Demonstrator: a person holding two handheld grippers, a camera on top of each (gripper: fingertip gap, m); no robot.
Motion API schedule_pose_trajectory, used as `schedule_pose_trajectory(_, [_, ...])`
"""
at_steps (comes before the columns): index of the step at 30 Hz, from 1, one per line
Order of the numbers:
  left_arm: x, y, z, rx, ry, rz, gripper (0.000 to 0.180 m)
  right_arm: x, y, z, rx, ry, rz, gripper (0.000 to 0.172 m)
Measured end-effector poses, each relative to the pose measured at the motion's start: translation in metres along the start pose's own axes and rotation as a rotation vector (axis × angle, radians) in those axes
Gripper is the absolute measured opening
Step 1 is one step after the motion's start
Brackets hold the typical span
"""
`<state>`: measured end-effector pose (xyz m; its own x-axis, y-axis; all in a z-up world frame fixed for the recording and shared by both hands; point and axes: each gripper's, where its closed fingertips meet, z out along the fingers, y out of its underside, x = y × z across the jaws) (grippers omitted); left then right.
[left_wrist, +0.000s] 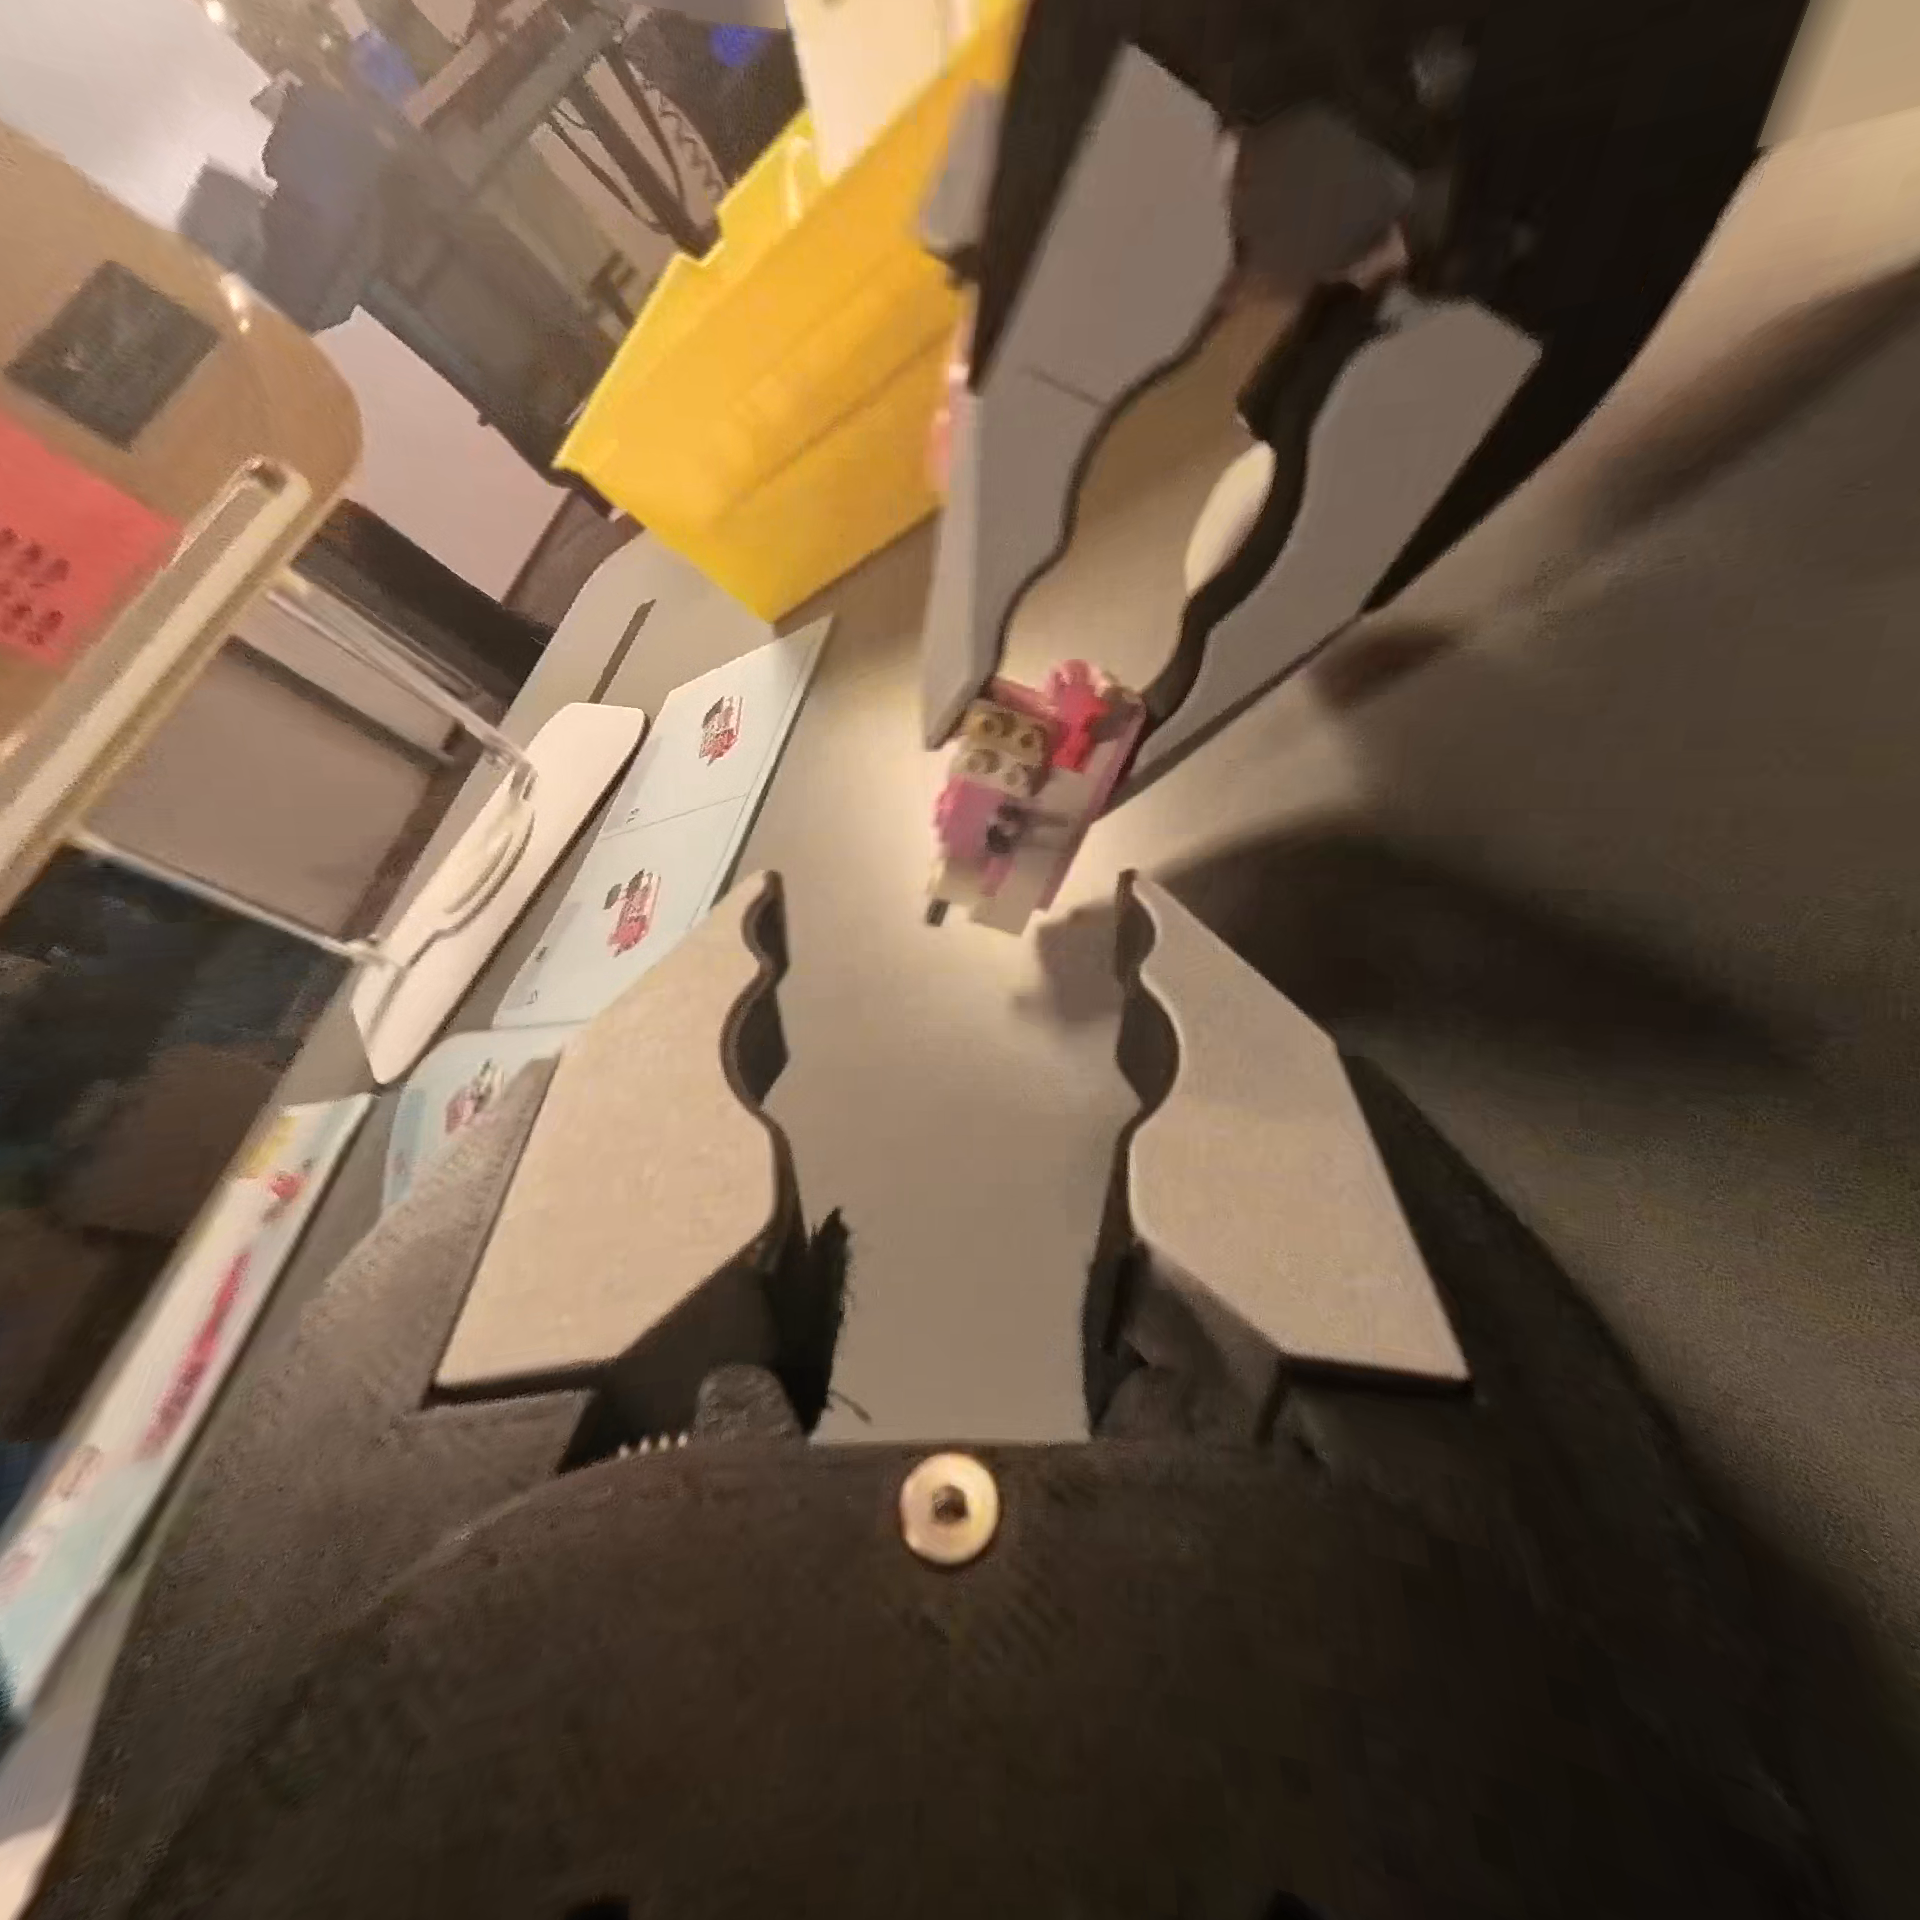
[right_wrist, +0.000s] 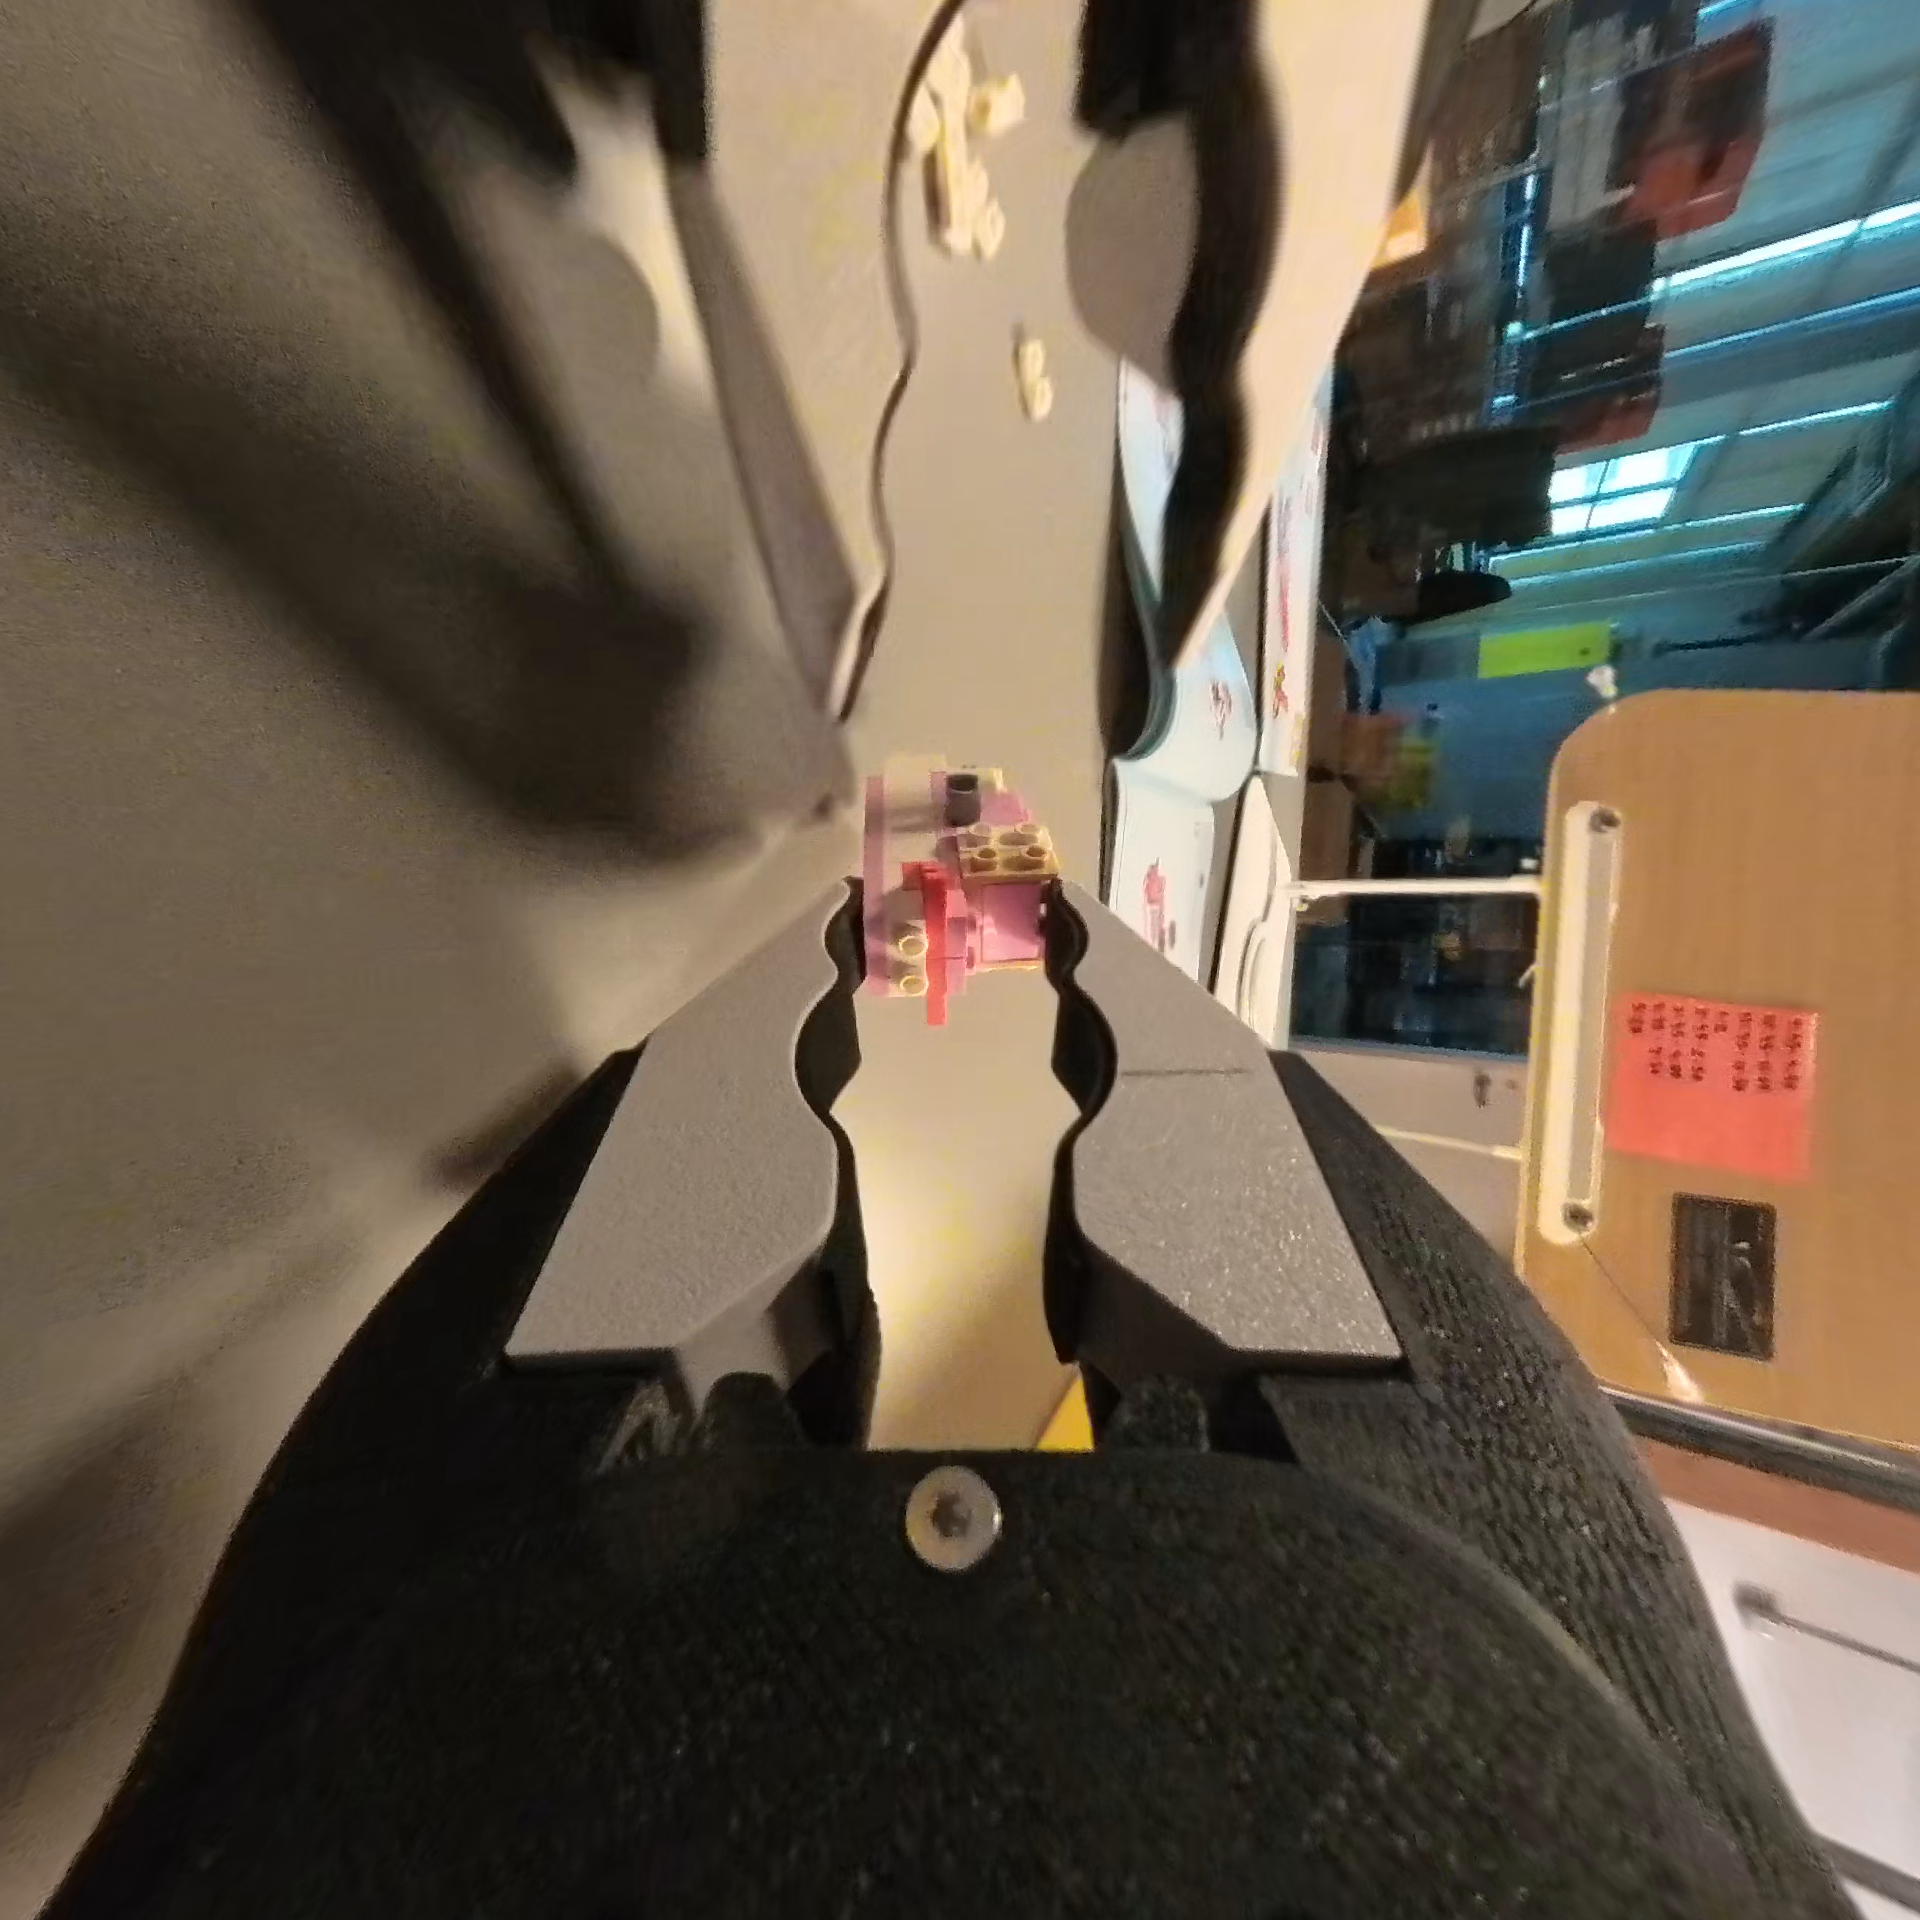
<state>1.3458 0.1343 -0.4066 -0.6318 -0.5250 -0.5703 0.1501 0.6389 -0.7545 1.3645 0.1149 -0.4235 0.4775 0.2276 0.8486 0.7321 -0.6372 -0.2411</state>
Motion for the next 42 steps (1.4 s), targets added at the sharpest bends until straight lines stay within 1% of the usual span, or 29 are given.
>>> schedule_pose_trajectory(4, [-0.024,-0.002,-0.009,0.068,-0.049,-0.17,0.065,-0.001,0.01,0.002,-0.027,0.009,-0.024,0.032])
schedule_pose_trajectory(6, [-0.031,-0.001,-0.012,0.083,-0.066,-0.218,0.065,-0.001,0.01,0.002,-0.025,0.005,-0.033,0.033])
schedule_pose_trajectory(8, [-0.034,-0.002,-0.014,0.101,-0.066,-0.255,0.064,-0.007,0.007,0.002,-0.006,-0.038,-0.031,0.034])
schedule_pose_trajectory(13, [-0.033,-0.015,-0.02,0.196,0.018,-0.405,0.064,-0.009,0.01,-0.003,0.007,-0.08,0.009,0.042])
schedule_pose_trajectory(15, [-0.033,-0.017,-0.021,0.211,0.033,-0.434,0.064,-0.009,0.01,-0.007,0.008,-0.104,0.033,0.049])
schedule_pose_trajectory(17, [-0.033,-0.016,-0.021,0.211,0.04,-0.449,0.064,-0.006,0.011,-0.012,0.006,-0.124,0.061,0.062])
schedule_pose_trajectory(18, [-0.032,-0.017,-0.022,0.217,0.053,-0.461,0.064,-0.007,0.011,-0.014,0.0,-0.14,0.068,0.064])
schedule_pose_trajectory(22, [-0.033,-0.025,-0.025,0.272,0.105,-0.558,0.064,-0.012,0.01,-0.02,0.014,-0.167,0.105,0.064])
schedule_pose_trajectory(23, [-0.035,-0.024,-0.026,0.277,0.103,-0.571,0.064,-0.013,0.009,-0.021,0.026,-0.181,0.155,0.064])
schedule_pose_trajectory(24, [-0.037,-0.023,-0.027,0.279,0.097,-0.583,0.064,-0.013,0.008,-0.022,0.048,-0.201,0.246,0.066])
schedule_pose_trajectory(26, [-0.041,-0.023,-0.028,0.288,0.088,-0.601,0.063,-0.005,0.006,-0.023,0.091,-0.222,0.541,0.069])
schedule_pose_trajectory(27, [-0.042,-0.022,-0.029,0.292,0.083,-0.606,0.063,0.0,0.014,-0.02,0.067,-0.213,0.713,0.069])
schedule_pose_trajectory(28, [-0.043,-0.022,-0.03,0.29,0.075,-0.609,0.063,0.001,0.022,-0.017,0.031,-0.218,0.856,0.073])
schedule_pose_trajectory(29, [-0.045,-0.02,-0.029,0.283,0.064,-0.61,0.062,0.001,0.028,-0.015,0.012,-0.221,0.97,0.074])
schedule_pose_trajectory(30, [-0.046,-0.019,-0.029,0.275,0.053,-0.61,0.062,0.0,0.031,-0.012,0.001,-0.226,1.063,0.073])
schedule_pose_trajectory(32, [-0.047,-0.018,-0.029,0.276,0.054,-0.616,0.062,-0.003,0.03,-0.008,0.003,-0.243,1.13,0.072])
schedule_pose_trajectory(34, [-0.046,-0.018,-0.029,0.273,0.06,-0.624,0.062,-0.01,0.031,-0.003,-0.042,-0.26,1.089,0.066])
schedule_pose_trajectory(35, [-0.045,-0.017,-0.028,0.267,0.062,-0.626,0.062,-0.013,0.03,-0.002,-0.06,-0.266,1.05,0.057])
schedule_pose_trajectory(36, [-0.045,-0.016,-0.027,0.261,0.063,-0.624,0.062,-0.015,0.029,-0.001,-0.074,-0.264,0.992,0.041])
schedule_pose_trajectory(37, [-0.044,-0.015,-0.027,0.257,0.064,-0.621,0.062,-0.014,0.027,0.0,-0.073,-0.246,0.913,0.04])
schedule_pose_trajectory(39, [-0.043,-0.014,-0.026,0.245,0.071,-0.621,0.059,-0.007,0.02,-0.001,-0.055,-0.168,0.66,0.035])
schedule_pose_trajectory(40, [-0.041,-0.013,-0.025,0.235,0.087,-0.625,0.057,-0.002,0.016,-0.003,-0.047,-0.103,0.494,0.034])
schedule_pose_trajectory(42, [-0.033,-0.013,-0.023,0.211,0.153,-0.635,0.058,0.011,-0.002,-0.01,0.016,0.047,0.147,0.031])
